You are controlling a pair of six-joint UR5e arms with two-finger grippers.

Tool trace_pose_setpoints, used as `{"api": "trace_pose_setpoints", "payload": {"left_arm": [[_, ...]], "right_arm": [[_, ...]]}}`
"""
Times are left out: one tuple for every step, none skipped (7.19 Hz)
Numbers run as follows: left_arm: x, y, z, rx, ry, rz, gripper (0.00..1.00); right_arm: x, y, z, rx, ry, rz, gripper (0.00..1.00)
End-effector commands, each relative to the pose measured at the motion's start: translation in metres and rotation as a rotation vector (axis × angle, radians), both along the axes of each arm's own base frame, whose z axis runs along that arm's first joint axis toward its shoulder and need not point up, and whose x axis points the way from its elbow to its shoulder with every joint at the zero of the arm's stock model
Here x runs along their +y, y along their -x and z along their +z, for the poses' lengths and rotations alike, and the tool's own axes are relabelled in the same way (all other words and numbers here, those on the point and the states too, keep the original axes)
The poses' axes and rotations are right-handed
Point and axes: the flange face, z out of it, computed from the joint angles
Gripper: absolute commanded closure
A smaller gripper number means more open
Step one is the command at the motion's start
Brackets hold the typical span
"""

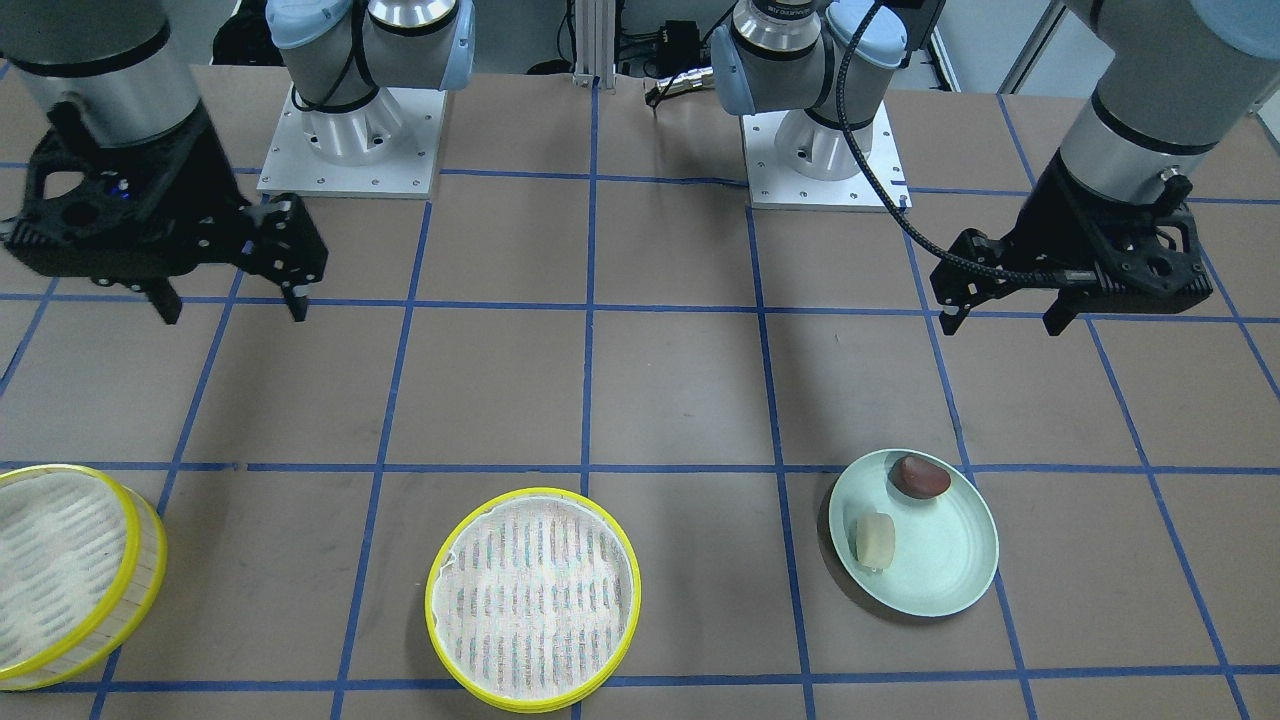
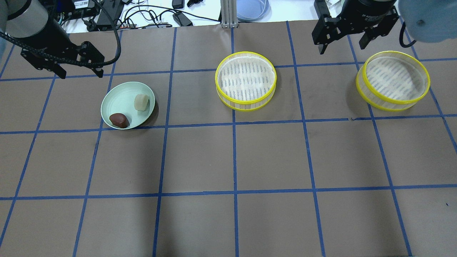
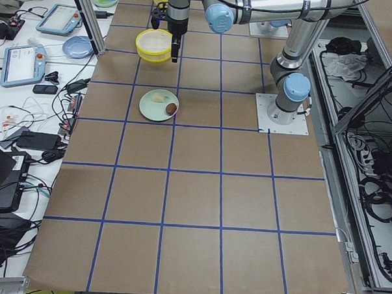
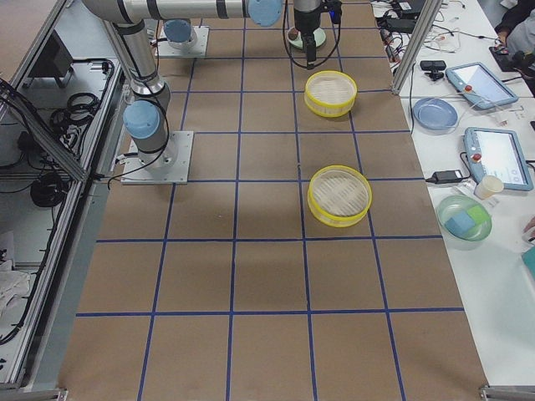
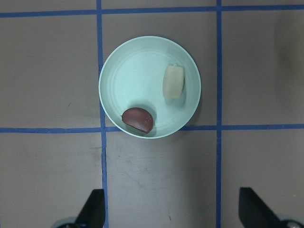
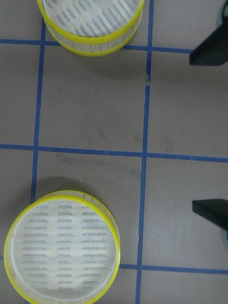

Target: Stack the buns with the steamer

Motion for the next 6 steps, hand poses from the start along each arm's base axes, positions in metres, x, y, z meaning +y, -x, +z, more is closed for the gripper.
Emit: {"api": "trace_pose_setpoints", "payload": {"left_arm": [[-0.034,-0.019,-0.057,-0.001,0.029,-0.022,0.0],[-0.055,-0.024,-0.093,-0.005,0.066,-0.028,0.0],[-0.067,-0.024,-0.118,0.026,0.042,-0.033,0.0],[-0.079,-0.019,-0.15,0.112,0.018,-0.058,0.0],[-0.088,-0.018,-0.18,0.156,-0.002,-0.057,0.0],[-0.098,-0.017,-0.207,0.18,-0.002,-0.059,0.0]], "right_arm": [[-0.036,0.125,-0.037,-0.006,-0.061,-0.141,0.0],[-0.047,0.174,-0.058,-0.012,-0.079,-0.204,0.0],[-0.069,0.212,-0.079,0.019,-0.015,-0.144,0.0],[-0.076,0.257,-0.099,0.004,0.006,-0.107,0.0],[-0.086,0.298,-0.128,-0.027,0.048,-0.037,0.0],[-0.09,0.333,-0.153,-0.027,0.037,-0.028,0.0]]}}
